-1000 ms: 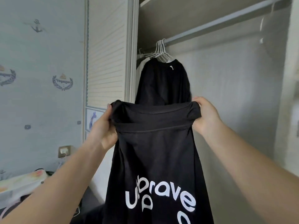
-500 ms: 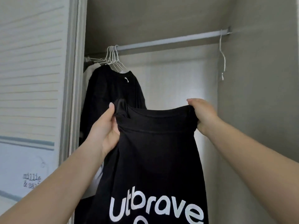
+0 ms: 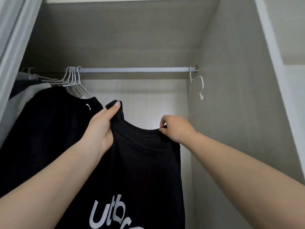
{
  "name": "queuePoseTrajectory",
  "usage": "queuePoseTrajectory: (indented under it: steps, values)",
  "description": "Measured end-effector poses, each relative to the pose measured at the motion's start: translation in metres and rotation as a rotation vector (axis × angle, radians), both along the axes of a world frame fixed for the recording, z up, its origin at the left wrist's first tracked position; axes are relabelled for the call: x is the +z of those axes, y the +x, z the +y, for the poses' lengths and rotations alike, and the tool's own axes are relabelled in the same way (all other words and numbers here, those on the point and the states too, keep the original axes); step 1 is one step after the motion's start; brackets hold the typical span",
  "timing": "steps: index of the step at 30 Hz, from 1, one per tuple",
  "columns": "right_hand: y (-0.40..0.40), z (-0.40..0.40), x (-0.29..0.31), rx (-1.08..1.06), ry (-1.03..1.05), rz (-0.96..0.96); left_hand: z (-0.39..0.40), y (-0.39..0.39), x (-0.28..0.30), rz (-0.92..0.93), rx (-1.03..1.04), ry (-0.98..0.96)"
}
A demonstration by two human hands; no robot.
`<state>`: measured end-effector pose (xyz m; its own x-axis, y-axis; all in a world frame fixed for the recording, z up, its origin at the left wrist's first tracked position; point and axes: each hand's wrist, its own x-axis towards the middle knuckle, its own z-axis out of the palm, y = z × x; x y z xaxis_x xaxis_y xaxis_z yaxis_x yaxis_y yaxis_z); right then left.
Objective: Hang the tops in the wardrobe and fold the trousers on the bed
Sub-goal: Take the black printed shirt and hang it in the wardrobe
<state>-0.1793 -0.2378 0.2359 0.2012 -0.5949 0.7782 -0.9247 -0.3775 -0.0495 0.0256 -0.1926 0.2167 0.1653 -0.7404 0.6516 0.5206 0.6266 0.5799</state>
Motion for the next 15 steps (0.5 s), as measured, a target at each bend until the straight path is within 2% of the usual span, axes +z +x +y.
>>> queuePoseTrajectory:
  steps: [3,6,8,10,12,15]
  values:
    - [0.000,-0.009,0.016,-0.181,-0.078,0.258,-0.018,-0.008,0.009,0.027,0.016,-0.034]
    - [-0.007,-0.013,0.043,-0.315,-0.263,0.387,-0.039,-0.018,0.014,0.009,0.025,-0.033]
    - [-0.017,-0.012,0.067,-0.477,-0.394,0.468,-0.053,-0.025,0.015,-0.029,0.010,-0.013]
    - [-0.030,-0.008,0.089,-0.676,-0.427,0.482,-0.066,-0.031,0.012,-0.059,-0.017,0.001]
    - [-0.042,-0.006,0.105,-0.826,-0.366,0.432,-0.080,-0.037,0.012,-0.076,-0.048,0.001]
    - [-0.057,-0.011,0.115,-0.840,-0.196,0.289,-0.095,-0.043,0.016,-0.092,-0.095,-0.001]
